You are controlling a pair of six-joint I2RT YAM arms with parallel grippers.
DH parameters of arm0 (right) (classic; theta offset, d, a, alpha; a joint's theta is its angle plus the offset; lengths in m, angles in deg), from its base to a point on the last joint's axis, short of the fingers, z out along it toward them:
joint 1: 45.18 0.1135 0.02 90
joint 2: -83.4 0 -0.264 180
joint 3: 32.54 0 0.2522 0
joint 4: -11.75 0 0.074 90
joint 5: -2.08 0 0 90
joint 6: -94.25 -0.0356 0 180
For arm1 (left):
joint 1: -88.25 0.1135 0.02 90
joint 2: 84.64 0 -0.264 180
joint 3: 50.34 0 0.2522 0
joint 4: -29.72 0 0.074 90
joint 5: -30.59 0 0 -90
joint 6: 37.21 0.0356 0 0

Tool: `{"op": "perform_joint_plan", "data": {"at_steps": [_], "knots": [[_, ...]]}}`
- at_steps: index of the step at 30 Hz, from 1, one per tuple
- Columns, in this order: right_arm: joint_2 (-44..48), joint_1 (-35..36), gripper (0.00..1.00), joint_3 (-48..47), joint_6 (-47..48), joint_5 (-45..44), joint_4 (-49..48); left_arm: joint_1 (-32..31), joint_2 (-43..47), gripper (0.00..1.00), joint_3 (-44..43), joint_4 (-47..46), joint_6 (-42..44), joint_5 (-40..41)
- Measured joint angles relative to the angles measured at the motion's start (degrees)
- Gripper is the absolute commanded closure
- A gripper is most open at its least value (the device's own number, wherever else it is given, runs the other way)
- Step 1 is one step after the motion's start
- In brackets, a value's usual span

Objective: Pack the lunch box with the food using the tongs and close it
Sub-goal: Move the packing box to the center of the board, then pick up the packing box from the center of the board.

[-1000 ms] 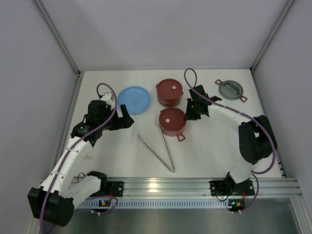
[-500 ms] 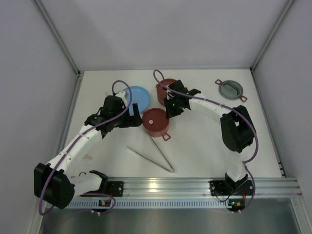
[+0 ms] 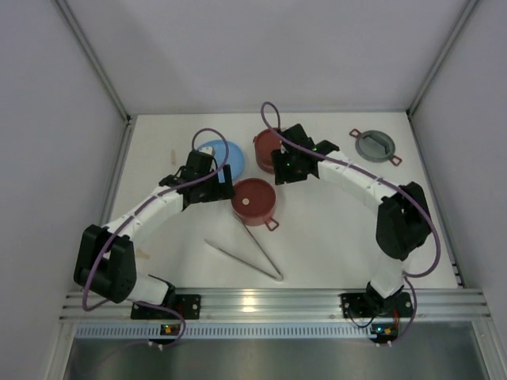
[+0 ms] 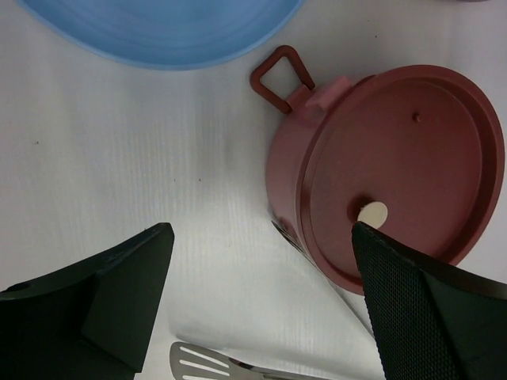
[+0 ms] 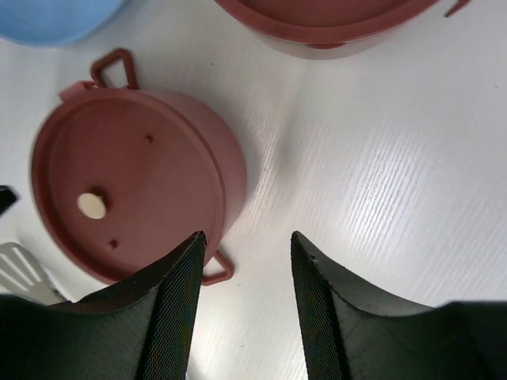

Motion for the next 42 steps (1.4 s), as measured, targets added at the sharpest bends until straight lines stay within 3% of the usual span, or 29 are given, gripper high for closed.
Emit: {"op": "perform_joint_plan", "data": {"at_steps": [7,15,24,42], "knots": [[12.13,5.84,0.51,7.1,-16.26,-6.38,-0.39,0.02,-4.79,0.01,-3.26,-2.1,-0.13,0.11],[13.77,13.03,0.49,21.38,-35.19,-9.51,-3.19,-0.17,-8.79,0.02,-6.14,-3.98,0.24,-1.7],[13.84,14.86,0.48,23.02,-50.77,-14.62,-8.63,-0.26,-9.55,0.01,-7.58,-3.91,0.83,-2.69],[9.44,18.12,0.49,26.25,-69.7,-17.55,-14.62,-0.26,-9.53,0.01,-7.58,-3.82,2.08,-2.67]]}}
